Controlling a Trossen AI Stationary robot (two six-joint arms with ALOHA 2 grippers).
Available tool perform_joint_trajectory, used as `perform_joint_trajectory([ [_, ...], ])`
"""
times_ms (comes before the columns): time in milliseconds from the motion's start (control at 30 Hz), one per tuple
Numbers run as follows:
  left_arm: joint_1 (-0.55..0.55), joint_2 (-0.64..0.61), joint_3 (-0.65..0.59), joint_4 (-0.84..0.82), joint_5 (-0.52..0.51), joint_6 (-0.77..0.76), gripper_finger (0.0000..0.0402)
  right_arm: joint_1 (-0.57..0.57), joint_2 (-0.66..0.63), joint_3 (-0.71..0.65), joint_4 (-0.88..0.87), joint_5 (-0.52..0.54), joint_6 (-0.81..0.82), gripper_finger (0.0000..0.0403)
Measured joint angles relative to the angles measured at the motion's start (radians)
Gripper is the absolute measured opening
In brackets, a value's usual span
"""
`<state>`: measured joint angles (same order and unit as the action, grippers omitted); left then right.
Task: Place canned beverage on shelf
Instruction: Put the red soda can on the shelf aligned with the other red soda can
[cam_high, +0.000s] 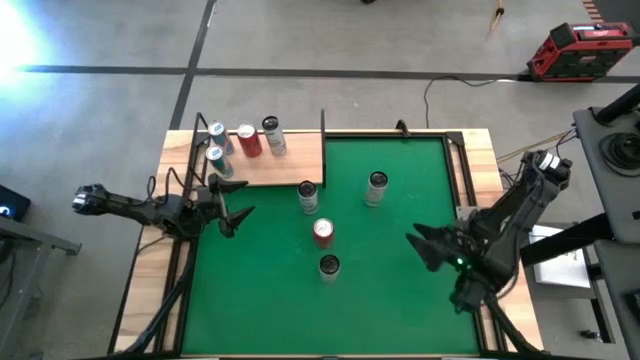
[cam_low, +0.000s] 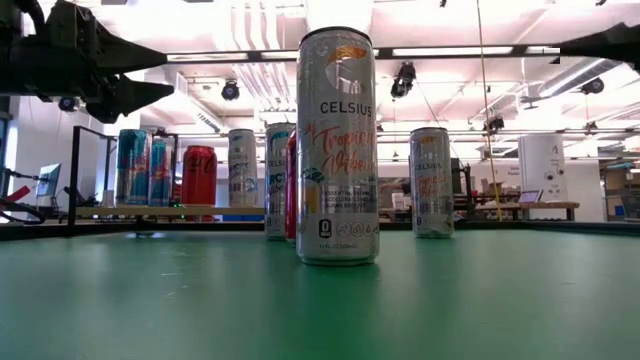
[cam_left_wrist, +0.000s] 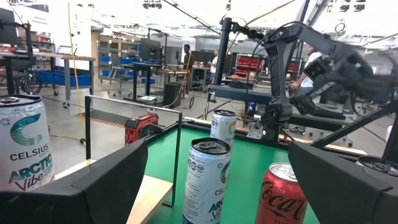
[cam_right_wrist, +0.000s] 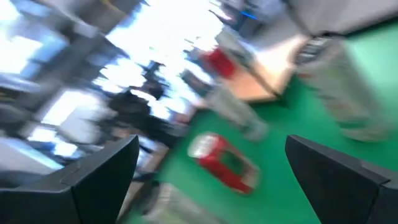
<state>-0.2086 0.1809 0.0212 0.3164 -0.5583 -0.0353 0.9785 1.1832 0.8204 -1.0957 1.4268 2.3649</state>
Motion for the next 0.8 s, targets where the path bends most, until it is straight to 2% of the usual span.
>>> perform_joint_trajectory([
  [67, 0.0, 0.0, 0.0, 0.0, 0.0, 0.0, 0.0375, 0.033, 0.013, -0.065, 0.095, 0.117, -0.011, 0.0395],
  [100, 0.0, 0.0, 0.0, 0.0, 0.0, 0.0, 0.0375, 0.039, 0.02, -0.09, 0.137, 0.13, -0.02, 0.0395],
  [300, 0.0, 0.0, 0.0, 0.0, 0.0, 0.0, 0.0375, 0.046, 0.042, -0.138, 0.249, 0.139, -0.035, 0.0395],
  [467, 0.0, 0.0, 0.0, 0.0, 0.0, 0.0, 0.0375, 0.078, 0.076, -0.158, 0.249, 0.14, -0.038, 0.0395],
  [567, 0.0, 0.001, 0.0, 0.0, 0.0, 0.0, 0.0375, 0.082, 0.104, -0.168, 0.261, 0.065, -0.006, 0.0395],
  [700, 0.0, 0.002, 0.0, 0.0, 0.0, 0.0, 0.0375, 0.082, 0.15, -0.167, 0.382, -0.092, -0.002, 0.0395],
  [800, 0.0, 0.002, 0.0, 0.0, 0.0, 0.0, 0.0375, 0.082, 0.179, -0.157, 0.507, -0.184, -0.125, 0.0395],
])
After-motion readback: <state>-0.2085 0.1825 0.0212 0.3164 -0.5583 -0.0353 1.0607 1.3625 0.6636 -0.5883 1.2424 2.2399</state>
